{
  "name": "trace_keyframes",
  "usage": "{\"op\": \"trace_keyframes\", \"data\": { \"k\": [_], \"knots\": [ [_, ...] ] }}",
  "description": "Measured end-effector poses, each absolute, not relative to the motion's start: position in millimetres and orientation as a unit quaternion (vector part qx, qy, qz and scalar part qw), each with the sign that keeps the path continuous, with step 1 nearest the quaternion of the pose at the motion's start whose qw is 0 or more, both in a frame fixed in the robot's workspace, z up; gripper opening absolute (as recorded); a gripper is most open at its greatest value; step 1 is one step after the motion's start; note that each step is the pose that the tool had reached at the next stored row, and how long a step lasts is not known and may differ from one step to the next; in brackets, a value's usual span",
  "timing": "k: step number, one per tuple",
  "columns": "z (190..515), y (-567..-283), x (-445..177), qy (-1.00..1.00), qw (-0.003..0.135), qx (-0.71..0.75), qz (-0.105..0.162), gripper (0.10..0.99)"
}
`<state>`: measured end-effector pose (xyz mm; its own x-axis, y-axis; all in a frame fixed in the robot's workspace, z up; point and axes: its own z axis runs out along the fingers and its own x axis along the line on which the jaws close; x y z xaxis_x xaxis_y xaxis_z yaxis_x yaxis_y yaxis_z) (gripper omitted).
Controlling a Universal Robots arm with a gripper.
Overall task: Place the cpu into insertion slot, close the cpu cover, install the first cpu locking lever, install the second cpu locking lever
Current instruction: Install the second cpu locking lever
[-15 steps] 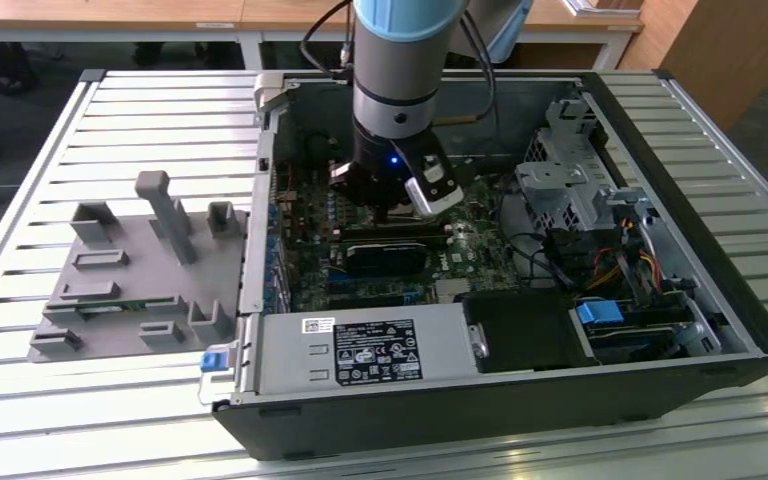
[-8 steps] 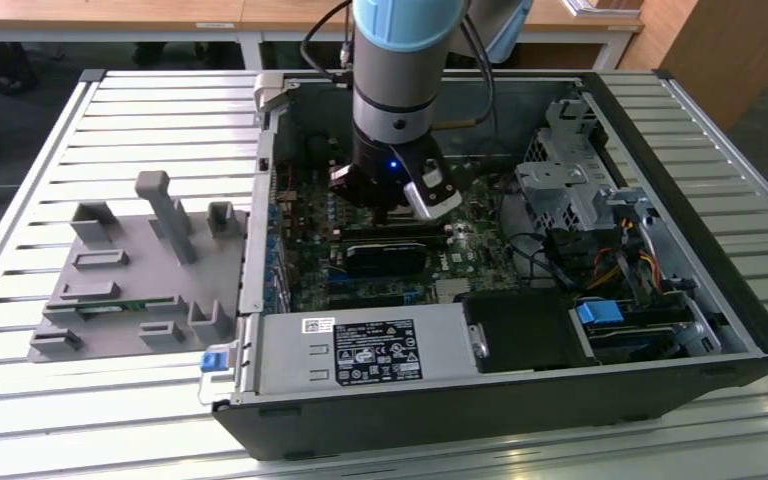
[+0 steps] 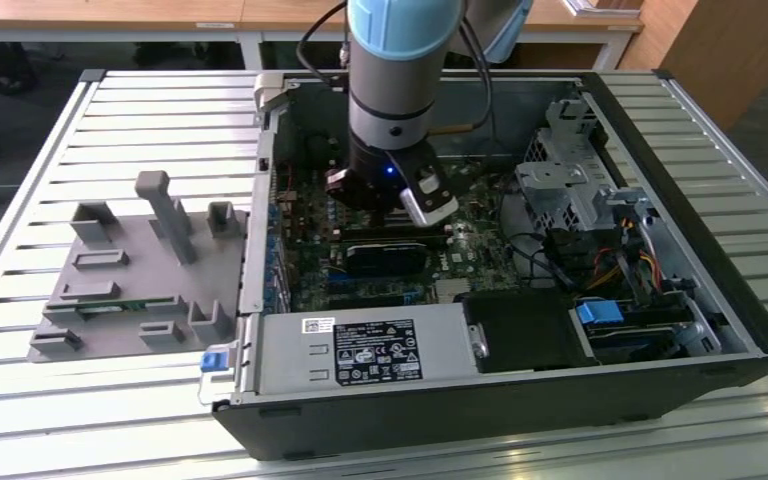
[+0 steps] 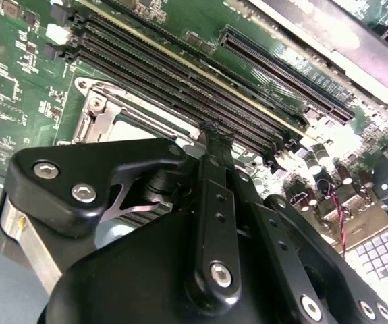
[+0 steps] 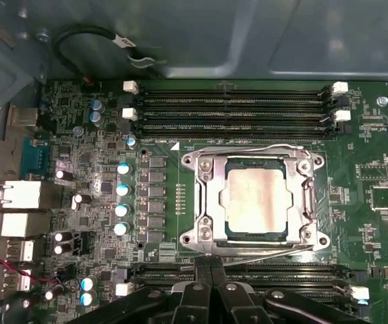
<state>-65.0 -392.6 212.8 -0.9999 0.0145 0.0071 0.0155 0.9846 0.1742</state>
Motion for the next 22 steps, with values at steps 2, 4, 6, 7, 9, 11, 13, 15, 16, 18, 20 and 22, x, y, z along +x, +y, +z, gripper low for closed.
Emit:
{"op": "trace_keyframes", "data": {
  "k": [2, 4, 6, 7, 9, 11, 13, 15, 16, 18, 20, 22],
  "knots": [
    [212.1, -392.7, -66.1, -0.996, 0.003, -0.008, -0.088, 0.106],
    [210.8, -392.7, -66.2, -0.996, 0.003, -0.007, -0.089, 0.106],
    [208.8, -392.7, -66.3, -0.996, 0.003, -0.008, -0.09, 0.106],
    [208.0, -392.7, -66.4, -0.996, 0.003, -0.008, -0.091, 0.106],
    [206.8, -392.7, -66.4, -0.996, 0.003, -0.008, -0.093, 0.106],
    [205.8, -392.7, -66.4, -0.995, 0.003, -0.008, -0.094, 0.106],
    [205.5, -392.6, -66.5, -0.995, 0.003, -0.007, -0.096, 0.106],
    [205.3, -392.8, -66.7, -0.995, 0.003, -0.007, -0.097, 0.106],
    [205.2, -393.0, -66.8, -0.995, 0.003, -0.008, -0.097, 0.106],
    [205.1, -394.0, -67.2, -0.995, 0.003, -0.008, -0.098, 0.106],
    [204.8, -394.7, -67.6, -0.995, 0.003, -0.008, -0.099, 0.106],
    [204.4, -395.2, -68.1, -0.995, 0.003, -0.007, -0.1, 0.106]
  ]
}}
